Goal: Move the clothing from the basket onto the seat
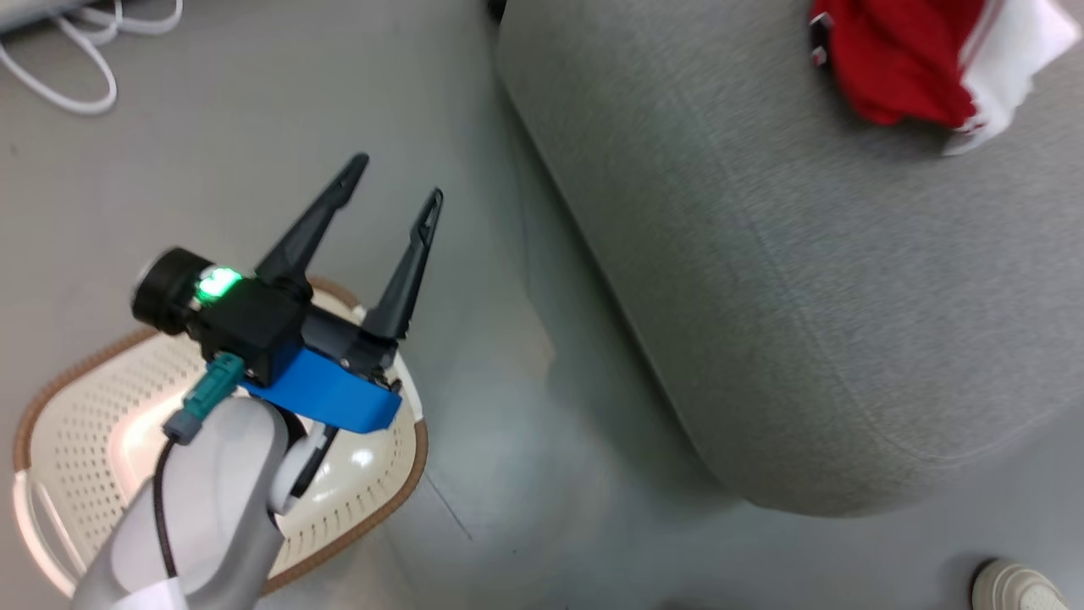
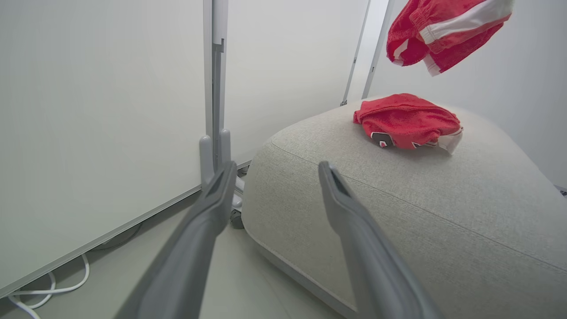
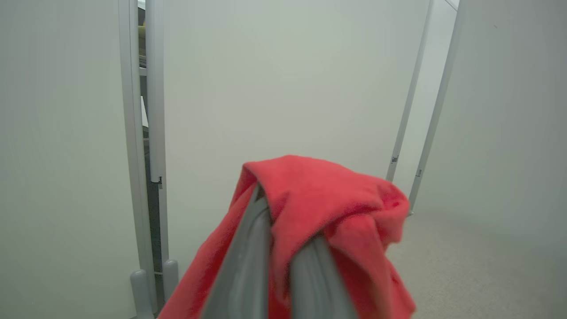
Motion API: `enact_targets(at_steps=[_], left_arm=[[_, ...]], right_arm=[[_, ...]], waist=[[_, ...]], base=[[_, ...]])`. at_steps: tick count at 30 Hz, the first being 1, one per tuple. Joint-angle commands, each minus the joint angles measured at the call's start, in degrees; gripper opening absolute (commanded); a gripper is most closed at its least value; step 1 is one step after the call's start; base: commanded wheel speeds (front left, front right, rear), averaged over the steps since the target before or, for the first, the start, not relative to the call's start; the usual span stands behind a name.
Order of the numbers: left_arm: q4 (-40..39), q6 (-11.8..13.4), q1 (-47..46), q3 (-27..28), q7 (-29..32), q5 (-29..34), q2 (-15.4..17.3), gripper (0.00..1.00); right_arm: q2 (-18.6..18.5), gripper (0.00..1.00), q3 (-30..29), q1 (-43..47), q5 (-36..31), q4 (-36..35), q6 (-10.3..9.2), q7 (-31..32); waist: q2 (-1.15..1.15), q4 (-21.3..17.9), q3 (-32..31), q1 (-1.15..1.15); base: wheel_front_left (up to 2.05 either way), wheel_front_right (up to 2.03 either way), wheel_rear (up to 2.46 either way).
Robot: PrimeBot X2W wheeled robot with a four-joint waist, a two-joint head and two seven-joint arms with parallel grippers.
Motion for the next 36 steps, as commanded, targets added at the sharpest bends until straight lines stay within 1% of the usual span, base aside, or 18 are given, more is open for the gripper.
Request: enact_targets(at_steps=[1, 4, 6, 9, 14, 20, 21, 22, 23, 24, 27, 30, 36], left_arm=[[-1.0, -0.1, -1.6, 0.1, 0.0, 0.3, 0.8, 1.0], [-3.7, -0.1, -3.7, 0.4, 0.1, 0.8, 2.0, 1.0], [-5.6, -0.1, -4.8, 0.7, 0.0, 1.3, 2.5, 1.0], [-7.7, -0.1, -5.1, 0.8, -0.1, 2.3, 3.3, 1.0], [-9.0, 0.0, -3.5, 1.5, -0.2, 2.7, 4.2, 1.0], [-8.9, 0.2, -3.0, 2.2, -0.2, 2.2, 3.6, 1.0], [-8.8, 0.2, -2.9, 2.3, -0.2, 2.3, 3.5, 1.0], [-8.6, 0.2, -2.9, 2.4, -0.2, 2.3, 3.3, 1.0], [-8.5, 0.2, -2.9, 2.5, -0.2, 2.2, 3.1, 1.0], [-8.3, 0.2, -2.8, 2.7, -0.2, 2.2, 2.8, 1.0], [-7.7, 0.2, -2.3, 3.1, -0.2, 1.9, 1.2, 1.0], [-6.6, 0.1, -1.5, 3.3, -0.2, 1.4, -0.9, 1.0], [-2.8, -0.1, 2.2, 5.0, -0.2, -0.6, -6.8, 1.0]], right_arm=[[-0.1, 0.0, -1.3, -0.9, 0.1, -0.2, 0.03, 0.3], [-1.0, 0.0, -5.0, -1.0, 0.1, 0.4, 0.03, 0.1], [-1.1, 0.0, -6.2, 0.0, 0.1, 1.8, 0.03, -0.5], [0.0, 0.0, -8.4, 1.1, 0.8, 5.1, 0.02, -2.1], [1.2, 0.0, -10.0, 2.6, -0.5, 10.7, 0.02, -5.0], [0.9, 0.0, -9.3, 2.2, -1.8, 14.8, 0.02, -7.4], [0.9, 0.02, -9.0, 1.9, -2.1, 15.3, 0.02, -7.7], [0.9, 0.25, -8.8, 1.7, -2.2, 15.8, 0.02, -8.0], [0.9, 0.7, -8.6, 1.5, -2.3, 16.2, 0.02, -8.2], [0.9, 1.0, -8.3, 1.5, -2.5, 16.5, 0.02, -8.5], [0.6, 1.0, -7.3, 2.0, -2.9, 17.4, 0.02, -8.8], [0.1, 1.0, -5.8, 3.8, -3.9, 16.7, 0.02, -9.4], [-0.3, 1.0, -2.0, 11.6, -6.4, 14.1, 0.02, -10.0]], waist=[[0.0, 3.8, 8.0, -0.01], [0.0, 4.9, 12.3, -0.01], [0.0, 5.6, 14.3, -0.01], [0.0, 6.2, 16.2, -0.01], [0.0, 6.3, 16.9, -0.01], [0.0, 6.3, 15.7, -0.01], [0.0, 6.3, 15.5, -0.01], [0.0, 6.3, 15.2, -0.01], [0.0, 6.3, 14.9, -0.01], [0.0, 6.3, 14.5, -0.01], [0.0, 6.8, 12.6, -0.01], [0.0, 8.0, 9.3, -0.01], [0.0, 12.0, -0.9, -0.01]], base=[[0.0, 0.0, 0.0], [0.0, 0.0, 0.0], [0.0, 0.0, 0.0], [0.0, 0.0, 0.0], [0.0, 0.0, 0.0], [0.0, 0.0, 0.0], [0.0, 0.0, 0.0], [0.0, 0.0, 0.0], [0.0, 0.0, 0.0], [0.0, 0.0, 0.0], [0.0, 0.0, 0.0], [0.0, 0.0, 0.0], [0.0, 0.0, 0.0]])
